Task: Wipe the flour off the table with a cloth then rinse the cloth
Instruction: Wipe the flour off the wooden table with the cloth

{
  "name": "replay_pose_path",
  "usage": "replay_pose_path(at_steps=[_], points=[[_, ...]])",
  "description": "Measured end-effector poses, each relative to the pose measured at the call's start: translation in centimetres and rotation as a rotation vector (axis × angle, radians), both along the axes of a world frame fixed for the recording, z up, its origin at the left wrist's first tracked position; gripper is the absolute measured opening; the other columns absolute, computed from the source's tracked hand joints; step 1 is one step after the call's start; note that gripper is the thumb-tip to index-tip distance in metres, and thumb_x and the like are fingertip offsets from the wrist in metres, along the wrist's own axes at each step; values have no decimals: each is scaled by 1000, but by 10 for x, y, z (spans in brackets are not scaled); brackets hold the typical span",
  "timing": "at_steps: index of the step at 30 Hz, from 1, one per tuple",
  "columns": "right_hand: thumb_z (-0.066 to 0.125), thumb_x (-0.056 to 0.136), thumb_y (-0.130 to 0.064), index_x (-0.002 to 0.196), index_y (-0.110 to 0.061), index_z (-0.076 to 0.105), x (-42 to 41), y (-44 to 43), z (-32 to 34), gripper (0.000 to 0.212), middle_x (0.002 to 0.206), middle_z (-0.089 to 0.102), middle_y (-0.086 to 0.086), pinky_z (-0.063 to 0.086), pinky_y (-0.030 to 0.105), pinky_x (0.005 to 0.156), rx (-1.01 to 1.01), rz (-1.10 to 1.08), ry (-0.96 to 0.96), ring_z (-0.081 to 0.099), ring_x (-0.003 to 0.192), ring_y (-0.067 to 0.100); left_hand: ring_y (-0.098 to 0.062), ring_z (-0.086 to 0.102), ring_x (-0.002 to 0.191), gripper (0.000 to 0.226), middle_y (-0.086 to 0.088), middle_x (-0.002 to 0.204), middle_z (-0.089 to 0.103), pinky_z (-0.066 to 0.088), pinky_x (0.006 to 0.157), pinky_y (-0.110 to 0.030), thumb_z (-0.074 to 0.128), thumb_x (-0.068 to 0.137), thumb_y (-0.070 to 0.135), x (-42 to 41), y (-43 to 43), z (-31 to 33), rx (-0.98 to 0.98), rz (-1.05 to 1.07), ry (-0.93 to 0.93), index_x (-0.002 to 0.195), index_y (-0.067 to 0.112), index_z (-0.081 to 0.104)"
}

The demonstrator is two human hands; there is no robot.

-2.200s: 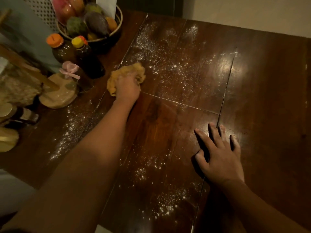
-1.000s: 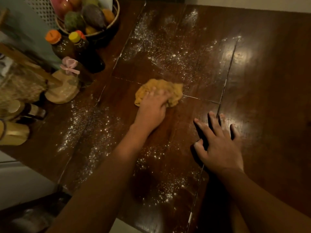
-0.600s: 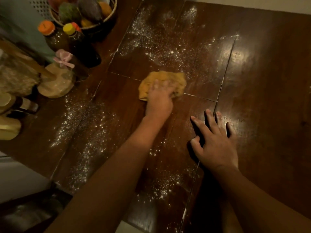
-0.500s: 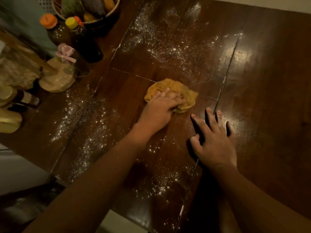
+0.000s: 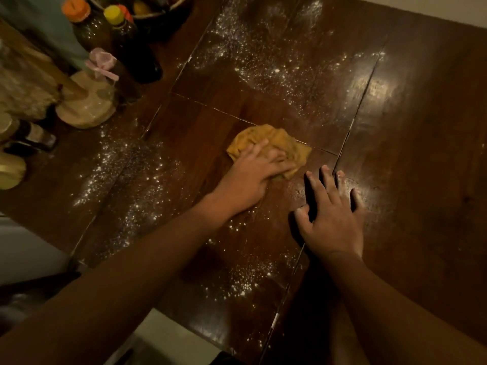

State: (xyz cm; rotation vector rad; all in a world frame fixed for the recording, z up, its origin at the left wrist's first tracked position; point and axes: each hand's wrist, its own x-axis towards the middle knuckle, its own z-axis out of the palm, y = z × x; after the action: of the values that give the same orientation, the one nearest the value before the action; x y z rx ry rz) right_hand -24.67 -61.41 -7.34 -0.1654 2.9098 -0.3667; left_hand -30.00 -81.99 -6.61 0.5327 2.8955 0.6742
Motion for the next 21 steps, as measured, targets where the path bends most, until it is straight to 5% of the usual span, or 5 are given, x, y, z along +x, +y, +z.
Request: replay_pose_path(at_steps=[3,10,14,18,21], points=[[34,95,-47,157,-35,17,0,0,0,66,168,4,-6,1,44,122,10,0,-10,-3,155,17,-19,28,142,61,13,144,46,18,118,-42,46,87,1,9,-40,3,-25,2,17,134,40,49],[31,94,-49,157,-34,17,0,0,1,66,168,4,-6,1,45,123,5,-3,-7,-4,155,16,-33,34,136,69,-13,151,34,28,109,-46,50,97,29,-47,-53,5,52,1023,19,153,24,11],[30,94,-49,157,-35,18,-1,-1,0,65,168,4,-6,3,46,123,8,-4,-3,-4,155,15,-23,52,106,47,-7,119,51,42,86,-29,50,96,22,-18,8,10,37,646,-32,141,30,39],[31,93,-48,156,-35,20,0,-1,1,65,168,6,-7,3,45,122,-7,-14,2,-2,154,15,-10,47,107,40,11,122,52,42,94,-34,51,96,23,58,7,20,36,229,-38,132,40,46],[33,95,-47,156,-36,21,-1,-1,2,63,168,8,-6,2,44,121,-18,-13,4,-1,154,15,-8,54,108,38,16,127,54,49,91,-34,54,95,31,75,-57,23,65,344,-111,132,40,49]])
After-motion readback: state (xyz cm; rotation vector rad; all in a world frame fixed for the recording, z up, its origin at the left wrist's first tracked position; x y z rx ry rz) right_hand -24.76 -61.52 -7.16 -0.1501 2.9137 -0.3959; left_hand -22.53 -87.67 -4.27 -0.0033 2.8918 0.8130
